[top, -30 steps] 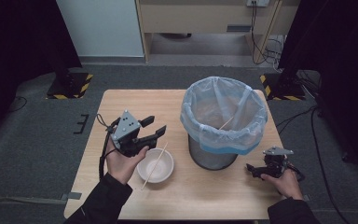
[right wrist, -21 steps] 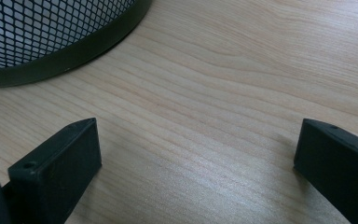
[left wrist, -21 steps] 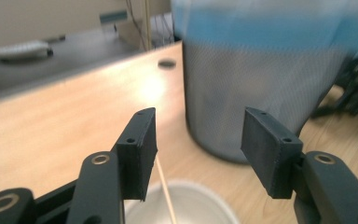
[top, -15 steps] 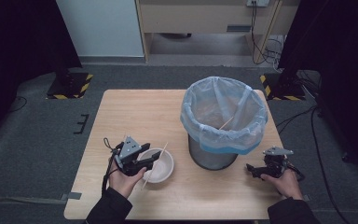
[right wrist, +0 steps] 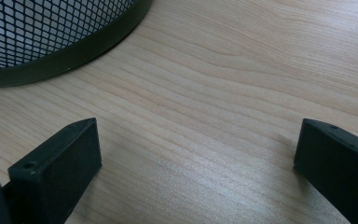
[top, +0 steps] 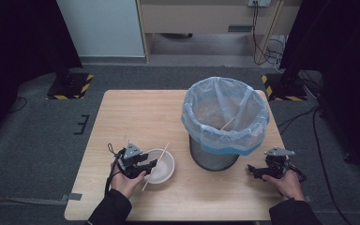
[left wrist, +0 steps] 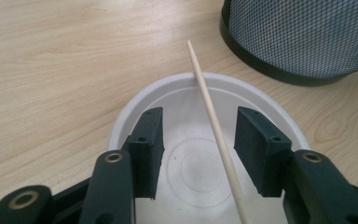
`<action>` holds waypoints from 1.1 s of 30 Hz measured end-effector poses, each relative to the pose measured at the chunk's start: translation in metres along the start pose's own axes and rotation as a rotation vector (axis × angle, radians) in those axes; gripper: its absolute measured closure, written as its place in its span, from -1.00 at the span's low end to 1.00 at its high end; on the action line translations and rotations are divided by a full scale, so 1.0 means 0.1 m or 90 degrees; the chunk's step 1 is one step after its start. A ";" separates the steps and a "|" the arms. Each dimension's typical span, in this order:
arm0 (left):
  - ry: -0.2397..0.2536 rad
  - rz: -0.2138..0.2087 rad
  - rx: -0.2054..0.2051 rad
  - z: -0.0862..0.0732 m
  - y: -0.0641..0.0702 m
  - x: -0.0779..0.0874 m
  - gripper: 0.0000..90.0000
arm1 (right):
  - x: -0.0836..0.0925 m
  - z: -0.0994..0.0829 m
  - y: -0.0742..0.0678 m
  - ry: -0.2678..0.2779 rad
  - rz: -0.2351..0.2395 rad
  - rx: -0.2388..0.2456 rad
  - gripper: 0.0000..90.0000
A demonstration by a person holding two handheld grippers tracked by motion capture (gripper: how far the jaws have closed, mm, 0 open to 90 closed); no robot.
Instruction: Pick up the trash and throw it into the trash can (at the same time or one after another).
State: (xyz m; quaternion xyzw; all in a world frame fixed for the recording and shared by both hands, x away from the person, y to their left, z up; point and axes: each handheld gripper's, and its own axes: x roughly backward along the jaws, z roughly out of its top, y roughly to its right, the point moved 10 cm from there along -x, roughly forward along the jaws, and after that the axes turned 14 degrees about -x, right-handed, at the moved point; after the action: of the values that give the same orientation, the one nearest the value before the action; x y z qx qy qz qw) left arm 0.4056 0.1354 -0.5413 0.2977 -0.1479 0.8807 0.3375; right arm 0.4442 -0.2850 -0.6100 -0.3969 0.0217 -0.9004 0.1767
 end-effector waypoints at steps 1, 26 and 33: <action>-0.004 -0.002 0.000 -0.01 0.01 -0.02 0.18 | 0.00 0.00 0.00 0.000 0.000 0.000 -0.98; -0.063 -0.030 -0.013 -0.15 0.05 -0.17 0.78 | 0.00 0.00 0.00 0.000 0.000 0.000 -0.98; -0.066 -0.029 -0.008 -0.15 0.02 -0.16 0.89 | 0.00 0.00 0.00 0.000 0.000 0.000 -0.98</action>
State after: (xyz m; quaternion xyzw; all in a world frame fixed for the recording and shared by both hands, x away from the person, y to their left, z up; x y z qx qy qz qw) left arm 0.4073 0.1327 -0.5626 0.3438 -0.1638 0.8553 0.3513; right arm 0.4442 -0.2850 -0.6100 -0.3970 0.0216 -0.9004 0.1769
